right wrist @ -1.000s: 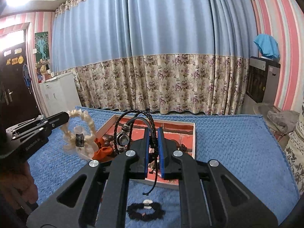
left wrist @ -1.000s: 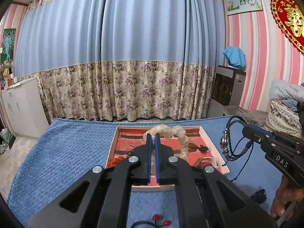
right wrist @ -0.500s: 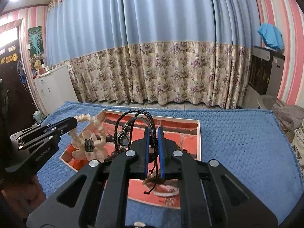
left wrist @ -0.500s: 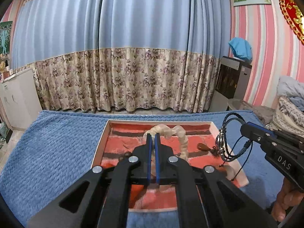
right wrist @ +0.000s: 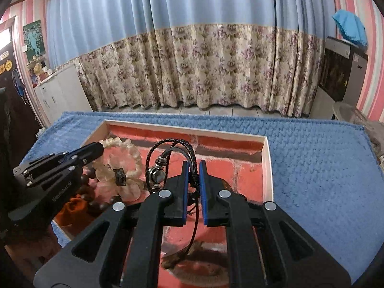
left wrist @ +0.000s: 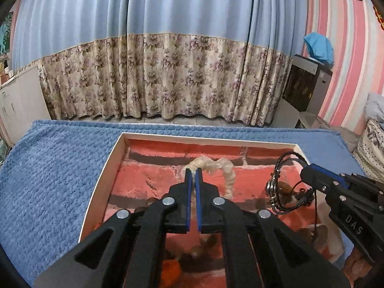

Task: Organize jewelry
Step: 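Open the left tool on the scrunchie while the right tool releases the bracelet in the tray, then move both open tools back toward the red tassel charm and black claw clip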

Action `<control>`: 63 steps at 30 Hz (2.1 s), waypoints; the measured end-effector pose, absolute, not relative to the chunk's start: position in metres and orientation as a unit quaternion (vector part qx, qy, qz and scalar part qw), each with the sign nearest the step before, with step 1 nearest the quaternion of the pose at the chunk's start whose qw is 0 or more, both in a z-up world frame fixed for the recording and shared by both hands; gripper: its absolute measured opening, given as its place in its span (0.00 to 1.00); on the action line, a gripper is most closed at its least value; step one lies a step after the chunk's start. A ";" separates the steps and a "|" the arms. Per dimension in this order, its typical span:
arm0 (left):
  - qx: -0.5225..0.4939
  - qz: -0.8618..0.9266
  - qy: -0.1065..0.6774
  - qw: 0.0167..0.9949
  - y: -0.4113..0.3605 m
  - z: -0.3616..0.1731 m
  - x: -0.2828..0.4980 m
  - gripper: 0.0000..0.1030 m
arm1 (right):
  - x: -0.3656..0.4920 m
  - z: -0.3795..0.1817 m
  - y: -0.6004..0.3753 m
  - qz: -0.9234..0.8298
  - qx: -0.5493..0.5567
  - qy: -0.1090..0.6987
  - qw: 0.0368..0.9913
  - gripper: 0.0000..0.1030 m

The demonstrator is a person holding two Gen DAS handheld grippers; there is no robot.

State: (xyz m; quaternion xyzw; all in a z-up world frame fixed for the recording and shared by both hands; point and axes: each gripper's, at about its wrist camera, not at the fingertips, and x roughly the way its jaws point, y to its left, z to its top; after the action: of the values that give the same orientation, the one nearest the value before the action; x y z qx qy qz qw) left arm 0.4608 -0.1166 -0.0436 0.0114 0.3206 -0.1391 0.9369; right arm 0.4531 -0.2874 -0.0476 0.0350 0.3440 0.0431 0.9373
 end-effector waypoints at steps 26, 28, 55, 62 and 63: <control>0.034 -0.109 0.368 0.923 -0.117 -0.064 0.483 0.23 | 0.475 -0.068 -0.289 0.020 0.037 0.391 0.919 0.31; 0.031 -0.117 0.363 0.924 -0.114 -0.058 0.477 0.32 | 0.472 -0.062 -0.292 0.017 0.040 0.387 0.921 0.36; 0.029 -0.097 0.273 0.957 0.003 -0.003 0.233 0.52 | 0.204 0.004 -0.378 -0.047 0.020 0.276 0.960 0.64; 0.029 -0.103 0.281 0.954 -0.010 -0.036 0.175 0.53 | 0.150 -0.040 -0.395 -0.064 0.045 0.296 0.952 0.71; 0.025 -0.107 0.287 0.952 -0.014 -0.041 0.169 0.53 | 0.146 -0.046 -0.395 -0.062 0.049 0.299 0.951 0.71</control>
State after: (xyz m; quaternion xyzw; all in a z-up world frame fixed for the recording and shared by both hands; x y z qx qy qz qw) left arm 0.1687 -0.0138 -0.0413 0.0247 0.2868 -0.1071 0.9517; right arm 0.1464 -0.3948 -0.0457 0.0489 0.2994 -0.0621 0.9509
